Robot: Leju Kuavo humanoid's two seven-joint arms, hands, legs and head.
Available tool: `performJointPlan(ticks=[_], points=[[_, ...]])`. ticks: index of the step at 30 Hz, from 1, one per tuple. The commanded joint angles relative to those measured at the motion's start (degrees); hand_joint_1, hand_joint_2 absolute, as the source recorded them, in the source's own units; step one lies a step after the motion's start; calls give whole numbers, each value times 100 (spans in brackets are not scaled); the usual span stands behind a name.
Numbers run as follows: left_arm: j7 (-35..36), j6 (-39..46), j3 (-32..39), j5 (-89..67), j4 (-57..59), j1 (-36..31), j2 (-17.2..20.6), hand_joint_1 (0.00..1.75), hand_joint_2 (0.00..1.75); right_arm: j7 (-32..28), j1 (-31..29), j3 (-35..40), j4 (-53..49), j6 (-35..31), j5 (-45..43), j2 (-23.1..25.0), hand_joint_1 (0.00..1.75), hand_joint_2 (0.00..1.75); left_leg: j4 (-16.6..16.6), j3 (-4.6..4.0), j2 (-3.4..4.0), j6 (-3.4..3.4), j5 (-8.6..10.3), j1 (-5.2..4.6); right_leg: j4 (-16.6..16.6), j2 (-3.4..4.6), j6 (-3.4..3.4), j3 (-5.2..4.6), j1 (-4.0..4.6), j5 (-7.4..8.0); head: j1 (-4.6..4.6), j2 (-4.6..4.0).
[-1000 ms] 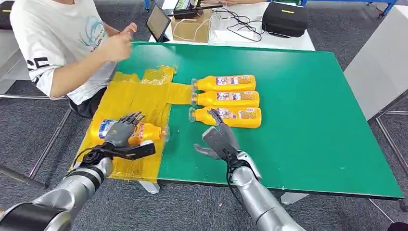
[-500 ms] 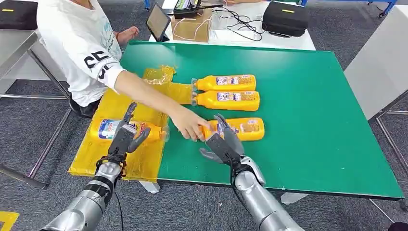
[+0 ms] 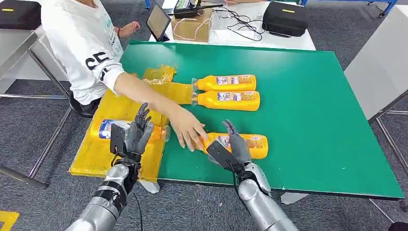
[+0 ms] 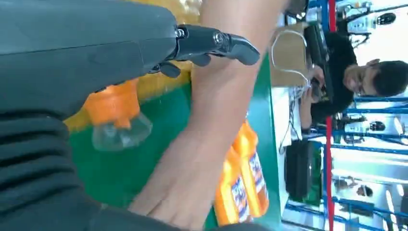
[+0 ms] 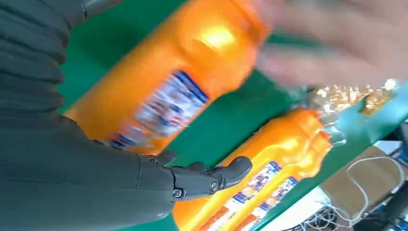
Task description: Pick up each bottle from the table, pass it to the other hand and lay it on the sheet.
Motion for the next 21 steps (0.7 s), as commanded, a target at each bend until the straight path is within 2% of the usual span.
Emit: performJointPlan(ticks=[1, 7, 15, 21], points=[[140, -53, -210, 139, -436, 183, -182, 0, 175, 577, 46, 238, -5, 37, 698, -523, 0, 175, 0, 18, -14, -6, -9, 6, -3, -18, -8, 25, 8, -13, 0, 0], [190, -104, -257, 225, -647, 307, -187, 0, 175, 977, 95, 166, -47, 285, 1368, -769, 0, 175, 0, 14, -11, -4, -6, 5, -5, -14, -6, 20, 6, -9, 0, 2], [270, -295, -266, 305, -710, 318, -222, 0, 175, 1306, -456, 242, 667, 605, 1980, -894, 0, 175, -1, 10, -4, -3, -2, 2, -4, -6, -3, 13, 3, -3, 0, 0], [270, -294, -266, 305, -708, 320, -224, 0, 175, 1306, -486, 230, 676, 618, 1975, -907, 0, 175, -1, 14, -7, -3, -4, 4, -4, -8, -4, 18, 4, -5, 0, 0]])
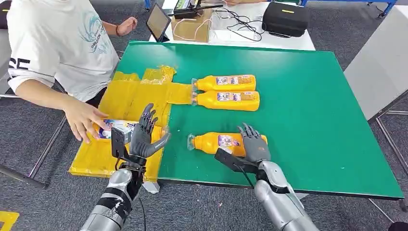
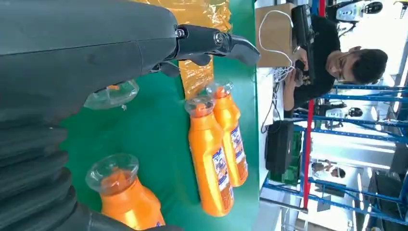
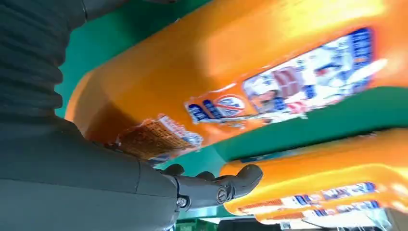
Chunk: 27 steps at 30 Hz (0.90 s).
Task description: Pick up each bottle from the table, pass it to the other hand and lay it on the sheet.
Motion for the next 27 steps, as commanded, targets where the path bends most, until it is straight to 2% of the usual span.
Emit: performJointPlan(ticks=[1, 2, 3, 4, 5, 16, 19, 20, 21, 22, 24, 27], points=[[43, -12, -95, 56, 85, -97, -16, 0, 175, 51, -302, 149, 665, 70, 1, -153, 0, 175, -1, 19, -8, -7, -9, 6, -2, -11, -10, 24, 7, -12, 0, 0], [156, -257, -120, 150, 131, -113, 10, 0, 175, 422, -603, 322, 1165, 542, 196, -211, 0, 175, -1, 11, -2, -4, -5, 4, -2, -4, -6, 13, 5, -6, -2, 2], [158, -264, -128, 139, 150, -123, 18, 0, 175, 340, -749, 291, 1415, 648, 124, -235, 7, 175, -1, 10, 2, -3, -4, 2, -2, 0, -5, 11, 3, -4, -2, 0], [154, -267, -132, 120, 180, -151, 29, 0, 175, 181, -954, 312, 1849, 672, 102, -219, 99, 175, 0, 19, 6, -6, -9, 5, -3, 2, -8, 20, 6, -6, 0, 0], [149, -301, -155, 100, 187, -161, 49, 0, 175, 81, -1051, 270, 2095, 815, 30, -184, 175, 175, -1, 11, 4, -4, -5, 3, -2, 1, -6, 13, 4, -3, 0, 2], [178, -337, -189, 83, 405, -299, 84, 0, 175, -274, -1170, 196, 2437, 1087, -265, -7, 171, 175, -6, 50, -8, 2, 5, 10, -15, -17, -8, 55, 11, -1, 0, 0], [185, -239, -254, -9, 637, -418, 135, 0, 175, -625, -1144, 37, 2372, 1226, -660, 23, 175, 175, -9, 58, -10, 3, 5, 10, -17, -19, -8, 63, 12, -2, 0, 0], [197, -100, -297, -126, 795, -489, 165, 0, 175, -863, -1075, -130, 2217, 1130, -967, 77, 175, 175, -8, 59, -9, 3, 5, 10, -16, -17, -7, 64, 11, -2, 0, 2], [172, 24, -308, -194, 917, -534, 171, 0, 175, -1345, -873, -602, 1816, 613, -1583, 272, 175, 175, -7, 56, -5, 5, 7, 7, -14, -13, -3, 59, 8, 1, 0, 0], [108, 188, -347, -271, 990, -550, 169, 0, 175, -1491, -746, -753, 1480, 170, -1762, 420, 175, 175, -10, 63, -9, 1, 5, 12, -21, -19, -9, 69, 14, -1, 0, 0], [118, 128, -330, -151, 1178, -612, 140, 0, 175, -1646, -421, -981, 610, -5, -2386, 701, 175, 175, -7, 59, 15, 2, 3, 8, -14, 2, -6, 56, 10, 3, 0, 0], [107, 202, -419, -153, 1342, -703, 124, 0, 175, -1665, -211, -846, 119, -125, -2751, 855, 175, 175, -3, 39, 17, 1, 2, 4, -2, 4, -5, 34, 6, 3, -2, 0]])
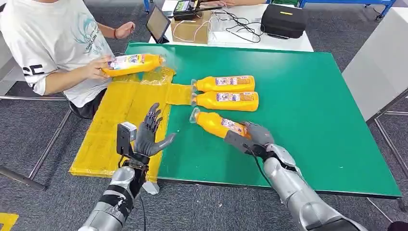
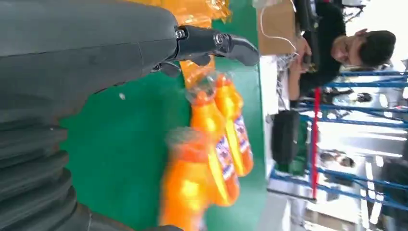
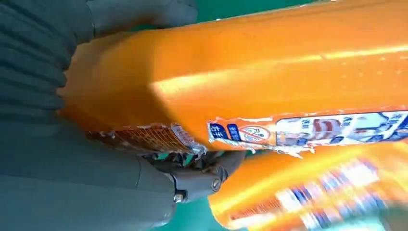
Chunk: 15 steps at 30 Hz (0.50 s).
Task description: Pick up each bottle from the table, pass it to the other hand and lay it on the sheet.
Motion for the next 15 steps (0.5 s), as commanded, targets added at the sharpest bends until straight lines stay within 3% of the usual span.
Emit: performJointPlan(ticks=[1, 15], points=[[-23, 133, -282, 3, 1062, -505, 104, 0, 175, -296, 834, -617, -1425, -424, -986, 780, 175, 175, 2, 2, 2, -15, -11, 8, 8, -2, -16, -2, 9, -12, -2, 0], [189, -189, -720, 138, 1076, -612, -53, 0, 175, -688, 537, -75, -956, -493, -1531, 1253, 175, 175, 2, -44, -5, -8, -3, 3, 8, -4, -8, -42, 2, -7, 0, 2]])
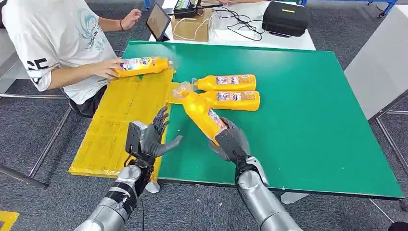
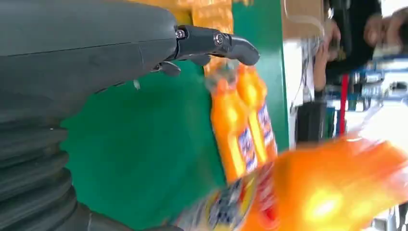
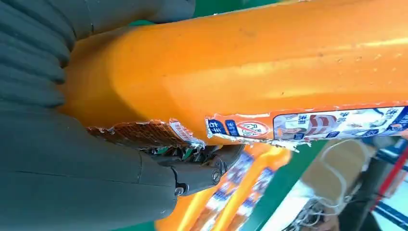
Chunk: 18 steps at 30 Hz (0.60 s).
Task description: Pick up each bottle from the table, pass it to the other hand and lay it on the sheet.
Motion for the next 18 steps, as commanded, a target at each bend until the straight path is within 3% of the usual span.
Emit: performJointPlan(ticks=[1, 9, 18], points=[[104, -198, -416, 168, 416, -316, -41, 0, 175, -87, -413, 380, 403, 77, -219, 285, 175, 175, 5, 18, 2, -10, -12, 8, 3, -1, -13, 19, 9, -11, 2, -2], [297, -290, -596, 452, 249, -357, -144, 0, 175, 12, -864, 945, 1311, 356, -259, 726, 175, 175, 2, 6, 11, -6, -7, 5, 3, 6, -7, 3, 6, -5, 2, 0], [311, -331, -655, 613, 227, -408, -111, 0, 175, 203, -957, 1729, 1779, 494, -320, 865, 175, 175, 0, 7, 4, -6, -6, 7, 1, 0, -7, 7, 7, -6, 2, 0]])
